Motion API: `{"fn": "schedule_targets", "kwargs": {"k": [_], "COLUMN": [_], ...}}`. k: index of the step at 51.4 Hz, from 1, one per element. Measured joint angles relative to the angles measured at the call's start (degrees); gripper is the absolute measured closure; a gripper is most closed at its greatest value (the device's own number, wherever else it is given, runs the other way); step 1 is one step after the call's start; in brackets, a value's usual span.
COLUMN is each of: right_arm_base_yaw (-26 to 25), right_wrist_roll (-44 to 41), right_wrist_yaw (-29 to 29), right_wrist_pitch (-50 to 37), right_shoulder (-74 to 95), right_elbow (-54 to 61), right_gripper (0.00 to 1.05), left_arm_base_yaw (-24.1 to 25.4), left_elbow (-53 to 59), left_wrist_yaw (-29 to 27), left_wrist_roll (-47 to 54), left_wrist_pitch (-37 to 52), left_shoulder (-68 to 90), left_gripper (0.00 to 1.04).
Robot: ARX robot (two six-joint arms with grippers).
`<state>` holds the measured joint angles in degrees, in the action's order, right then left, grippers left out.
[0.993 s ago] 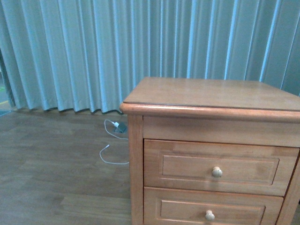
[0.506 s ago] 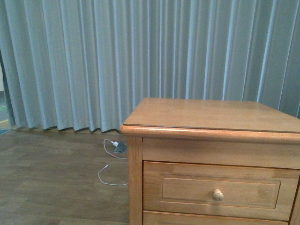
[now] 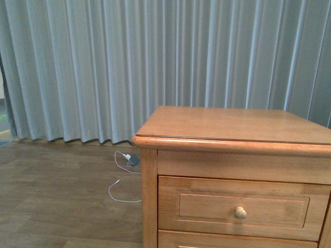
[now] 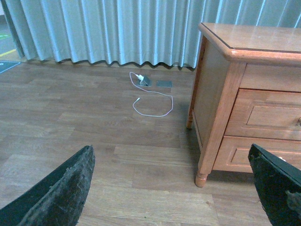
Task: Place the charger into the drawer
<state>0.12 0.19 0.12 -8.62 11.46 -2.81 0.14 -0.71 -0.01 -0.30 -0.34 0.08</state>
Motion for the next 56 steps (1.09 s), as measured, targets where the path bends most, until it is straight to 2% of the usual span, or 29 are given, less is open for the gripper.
{"fn": "schedule_targets", "kwargs": {"k": [3, 9, 43, 56], "right_arm_base_yaw": [0.0, 0.0, 0.0, 0.0], "right_wrist_roll": [0.0, 0.0, -0.1, -0.1], "right_wrist_yaw": [0.0, 0.0, 0.0, 0.0], "right_wrist_pitch": [0.5, 8.3, 8.6, 8.6], "right_shoulder": [-0.8, -9.1, -11.1, -11.1], "right_elbow": [0.3, 1.9, 2.4, 2.4], "right_gripper": [1.03, 1.03, 1.02, 0.56], "left_arm_base_yaw": [0.0, 0.0, 0.0, 0.0], "left_elbow": [0.0, 0.0, 0.0, 0.0], "left_wrist_yaw": [0.0, 0.0, 0.0, 0.0], "left_wrist_roll": [0.0, 0.0, 0.0, 0.0], "left_wrist_pitch": [0.0, 0.0, 0.0, 0.0], "left_shoulder": [0.0, 0.0, 0.0, 0.0], "left_gripper": [0.06, 0.06, 0.06, 0.06]}}
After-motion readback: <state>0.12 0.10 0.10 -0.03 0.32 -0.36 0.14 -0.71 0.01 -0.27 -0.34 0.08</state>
